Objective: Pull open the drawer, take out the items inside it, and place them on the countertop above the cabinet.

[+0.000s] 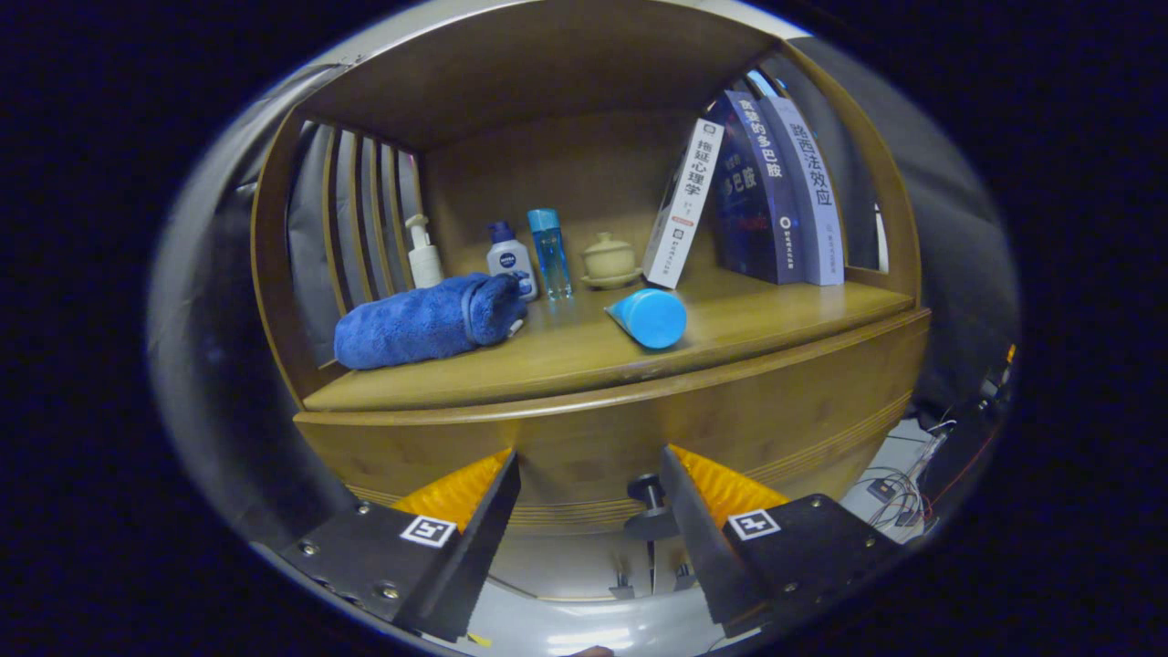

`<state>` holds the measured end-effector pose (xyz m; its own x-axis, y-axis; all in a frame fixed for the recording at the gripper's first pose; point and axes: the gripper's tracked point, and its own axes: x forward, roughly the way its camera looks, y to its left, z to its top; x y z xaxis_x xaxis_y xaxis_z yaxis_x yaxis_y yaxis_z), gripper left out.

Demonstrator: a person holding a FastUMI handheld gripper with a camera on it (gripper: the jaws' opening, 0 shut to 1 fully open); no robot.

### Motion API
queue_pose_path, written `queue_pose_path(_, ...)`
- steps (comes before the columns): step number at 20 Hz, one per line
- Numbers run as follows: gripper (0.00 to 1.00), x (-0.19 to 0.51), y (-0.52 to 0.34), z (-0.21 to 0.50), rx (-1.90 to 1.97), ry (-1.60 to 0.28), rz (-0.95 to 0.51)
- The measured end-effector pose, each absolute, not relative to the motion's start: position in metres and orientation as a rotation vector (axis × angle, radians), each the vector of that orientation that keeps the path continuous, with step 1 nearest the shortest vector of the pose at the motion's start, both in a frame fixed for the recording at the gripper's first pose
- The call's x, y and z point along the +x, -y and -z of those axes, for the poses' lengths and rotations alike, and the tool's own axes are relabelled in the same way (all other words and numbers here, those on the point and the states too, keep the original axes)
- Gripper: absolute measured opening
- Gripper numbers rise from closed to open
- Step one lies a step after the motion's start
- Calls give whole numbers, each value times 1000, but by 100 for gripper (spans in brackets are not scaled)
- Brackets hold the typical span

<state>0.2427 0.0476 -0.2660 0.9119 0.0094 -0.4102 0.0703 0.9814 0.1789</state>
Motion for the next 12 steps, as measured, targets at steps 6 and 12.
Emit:
queue_pose_path(6, 93, 245, -48, 267, 208, -422, 31)
queue_pose_path(12, 93, 245, -47, 269, 211, -424, 29)
